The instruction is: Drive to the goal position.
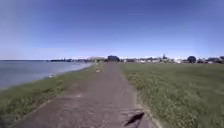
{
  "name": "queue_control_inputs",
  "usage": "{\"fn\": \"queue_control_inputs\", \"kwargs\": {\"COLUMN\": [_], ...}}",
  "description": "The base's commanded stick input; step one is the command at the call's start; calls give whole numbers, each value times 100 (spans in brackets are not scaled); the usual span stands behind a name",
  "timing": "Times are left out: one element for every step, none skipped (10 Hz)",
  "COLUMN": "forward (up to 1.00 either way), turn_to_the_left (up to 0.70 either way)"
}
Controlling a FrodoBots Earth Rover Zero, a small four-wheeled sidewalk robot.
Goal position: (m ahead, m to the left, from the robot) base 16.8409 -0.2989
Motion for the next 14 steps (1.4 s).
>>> {"fn": "queue_control_inputs", "kwargs": {"forward": [70,70,70,70,70,70,70,70,70,70,70,70,70,70], "turn_to_the_left": [0,0,0,0,0,0,0,0,0,0,0,0,0,0]}}
